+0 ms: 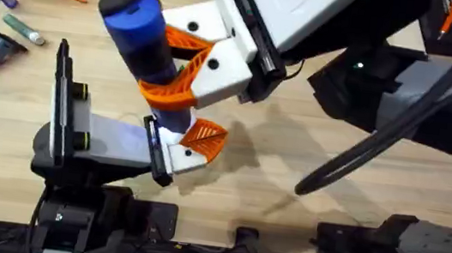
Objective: Pick up the gripper from the table and insert it into the empty holder that is missing its gripper. Then pick up a screw, insert it into the mounting hole, and use the screwdriver to tighten it. Finally, clean up the table by picking up the vegetable and placing it into the bucket.
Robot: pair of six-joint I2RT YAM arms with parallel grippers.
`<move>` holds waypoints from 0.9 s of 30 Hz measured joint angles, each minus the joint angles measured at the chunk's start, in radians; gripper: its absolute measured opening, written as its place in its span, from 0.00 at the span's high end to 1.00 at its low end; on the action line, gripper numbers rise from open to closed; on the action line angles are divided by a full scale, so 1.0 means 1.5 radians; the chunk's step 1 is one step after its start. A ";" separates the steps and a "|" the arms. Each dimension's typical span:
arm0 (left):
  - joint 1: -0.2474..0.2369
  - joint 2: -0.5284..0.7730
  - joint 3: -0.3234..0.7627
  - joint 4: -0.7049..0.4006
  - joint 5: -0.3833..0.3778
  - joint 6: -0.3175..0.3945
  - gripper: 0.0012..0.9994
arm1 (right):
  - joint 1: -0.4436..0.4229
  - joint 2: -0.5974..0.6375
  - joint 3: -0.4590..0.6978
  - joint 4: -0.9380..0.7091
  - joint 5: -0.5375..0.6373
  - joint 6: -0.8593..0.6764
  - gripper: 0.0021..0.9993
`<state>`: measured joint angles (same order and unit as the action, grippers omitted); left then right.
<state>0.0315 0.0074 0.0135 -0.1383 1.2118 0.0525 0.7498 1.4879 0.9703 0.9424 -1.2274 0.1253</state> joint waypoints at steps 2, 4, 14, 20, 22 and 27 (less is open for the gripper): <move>0.000 0.000 0.000 0.000 0.000 0.000 1.00 | 0.000 0.000 0.000 -0.001 0.000 0.000 0.98; 0.000 0.000 0.000 0.000 0.000 0.000 1.00 | 0.000 0.000 0.000 -0.004 0.000 -0.001 0.98; 0.000 0.000 0.000 0.000 0.000 0.000 1.00 | 0.000 0.000 0.000 -0.023 0.001 -0.018 0.98; 0.000 0.000 0.000 0.000 0.000 0.000 1.00 | 0.000 0.000 0.000 -0.038 0.002 -0.027 0.98; 0.000 0.000 0.000 0.000 0.000 0.000 1.00 | 0.000 0.000 0.000 -0.045 0.004 -0.029 0.98; 0.000 0.000 0.000 0.000 0.000 -0.002 1.00 | 0.000 -0.001 0.004 -0.076 0.012 -0.045 0.98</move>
<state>0.0315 0.0074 0.0135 -0.1387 1.2114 0.0502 0.7498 1.4868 0.9756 0.8280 -1.2094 0.0582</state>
